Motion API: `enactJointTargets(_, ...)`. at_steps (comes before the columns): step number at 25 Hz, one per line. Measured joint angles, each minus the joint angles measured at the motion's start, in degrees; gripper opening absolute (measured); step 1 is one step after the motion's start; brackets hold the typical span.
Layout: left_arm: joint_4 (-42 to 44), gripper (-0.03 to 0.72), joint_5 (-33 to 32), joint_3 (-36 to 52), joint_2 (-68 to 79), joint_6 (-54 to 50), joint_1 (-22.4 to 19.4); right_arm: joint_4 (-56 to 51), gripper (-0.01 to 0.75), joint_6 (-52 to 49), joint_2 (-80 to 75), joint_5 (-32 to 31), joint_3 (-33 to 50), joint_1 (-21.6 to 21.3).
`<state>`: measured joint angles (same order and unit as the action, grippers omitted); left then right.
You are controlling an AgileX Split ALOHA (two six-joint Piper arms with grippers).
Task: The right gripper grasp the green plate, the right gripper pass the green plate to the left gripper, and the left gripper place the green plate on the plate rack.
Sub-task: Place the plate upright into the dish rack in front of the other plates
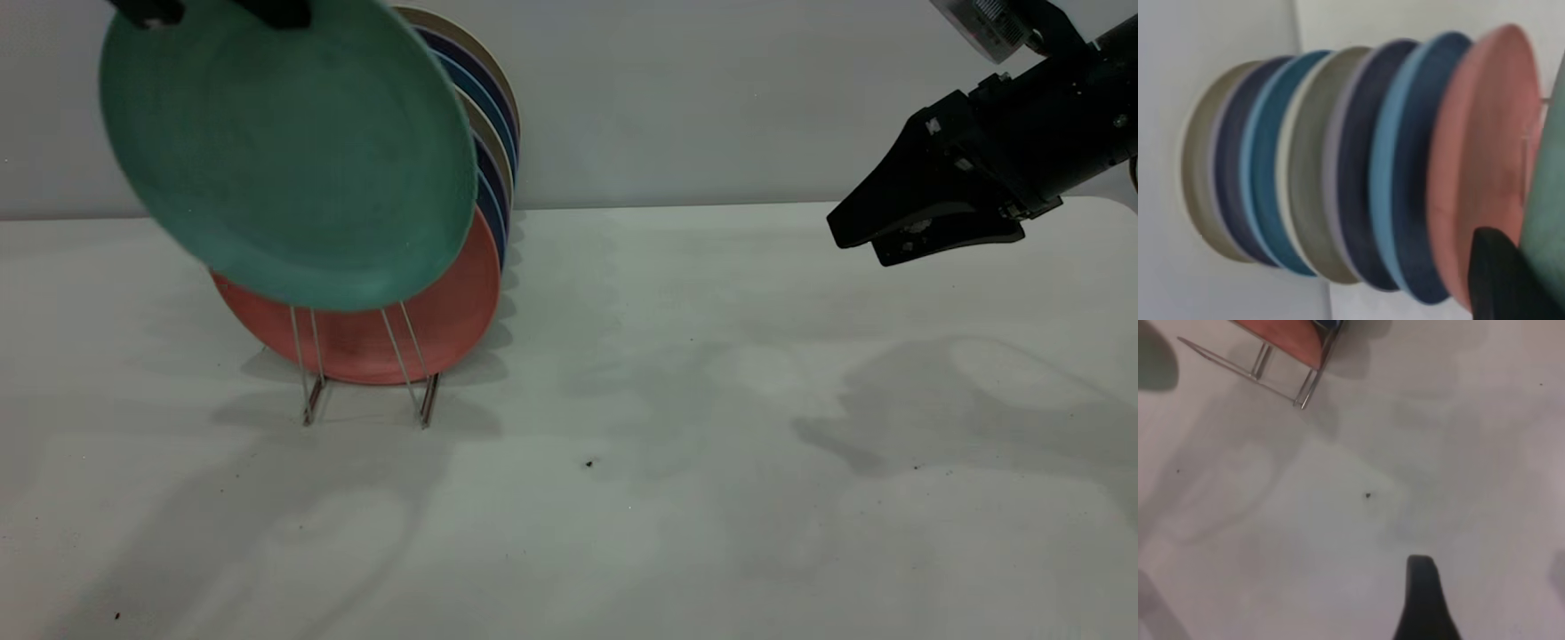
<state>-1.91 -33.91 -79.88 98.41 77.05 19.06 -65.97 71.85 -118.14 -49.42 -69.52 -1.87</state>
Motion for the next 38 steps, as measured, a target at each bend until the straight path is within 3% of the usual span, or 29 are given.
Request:
enactJointTargets(13, 5.32, 0.074, 4.68, 0.0, 0.06, -7.19, 0.0, 0.51, 0.552, -0.38, 0.0, 0.16, 0.0, 0.0)
enactJointTargets(38, 6.89, 0.074, 4.72, 0.0, 7.56, -7.4, 0.0, 3.11, 0.552, -2.54, 0.0, 0.16, 0.0, 0.0)
